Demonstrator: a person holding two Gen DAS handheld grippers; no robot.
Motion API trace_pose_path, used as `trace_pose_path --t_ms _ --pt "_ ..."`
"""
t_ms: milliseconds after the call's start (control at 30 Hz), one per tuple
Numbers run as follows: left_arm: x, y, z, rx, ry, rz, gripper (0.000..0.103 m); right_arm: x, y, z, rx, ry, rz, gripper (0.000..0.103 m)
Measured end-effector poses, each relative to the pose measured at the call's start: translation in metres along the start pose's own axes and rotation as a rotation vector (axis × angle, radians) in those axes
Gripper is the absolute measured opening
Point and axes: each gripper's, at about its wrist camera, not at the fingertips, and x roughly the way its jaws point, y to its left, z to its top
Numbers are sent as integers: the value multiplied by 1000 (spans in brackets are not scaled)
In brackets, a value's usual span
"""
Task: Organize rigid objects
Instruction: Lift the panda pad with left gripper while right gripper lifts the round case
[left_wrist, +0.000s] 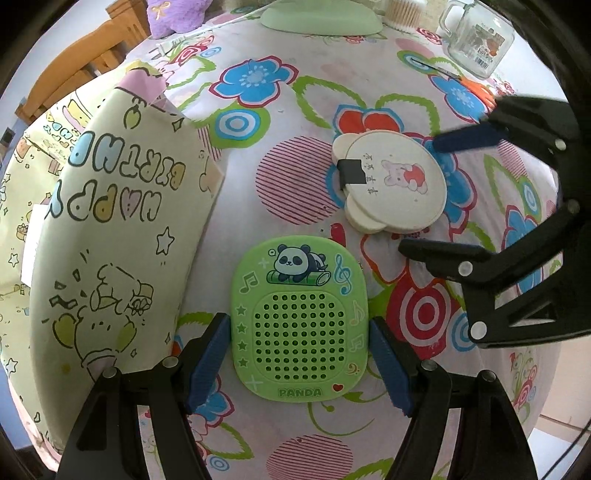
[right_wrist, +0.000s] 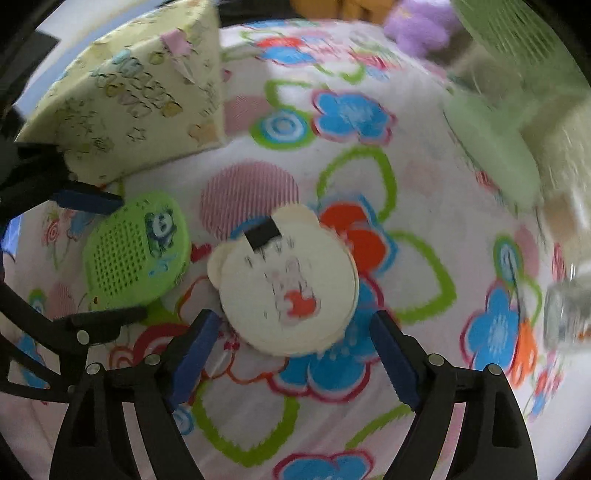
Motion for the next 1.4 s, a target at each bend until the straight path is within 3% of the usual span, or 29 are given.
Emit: trace_pose_path --t_ms 67,200,300,367,400,533,1000,1400 --pt "0 -2 4 5 2 -1 77 2 0 6 -43 -17 -3 87" --pt "0 -4 10 15 5 -3 77 8 -3 13 -126 -64 -10 100" --pt "1 -7 15 24 7 -6 77 10 -4 16 -155 -99 13 100" --pt "1 -9 18 28 8 -8 77 10 -9 15 -143 -106 56 91" --pt "1 -9 19 31 8 -8 77 9 -12 14 -127 -103 100 80" --pt "1 -11 20 42 8 -8 77 2 -2 6 -112 -101 66 76" --pt "0 -27 17 104 0 -24 77 -13 11 -25 106 -76 18 76" --pt "-10 -40 2 201 -16 -21 77 -30 27 -60 372 -56 -115 76"
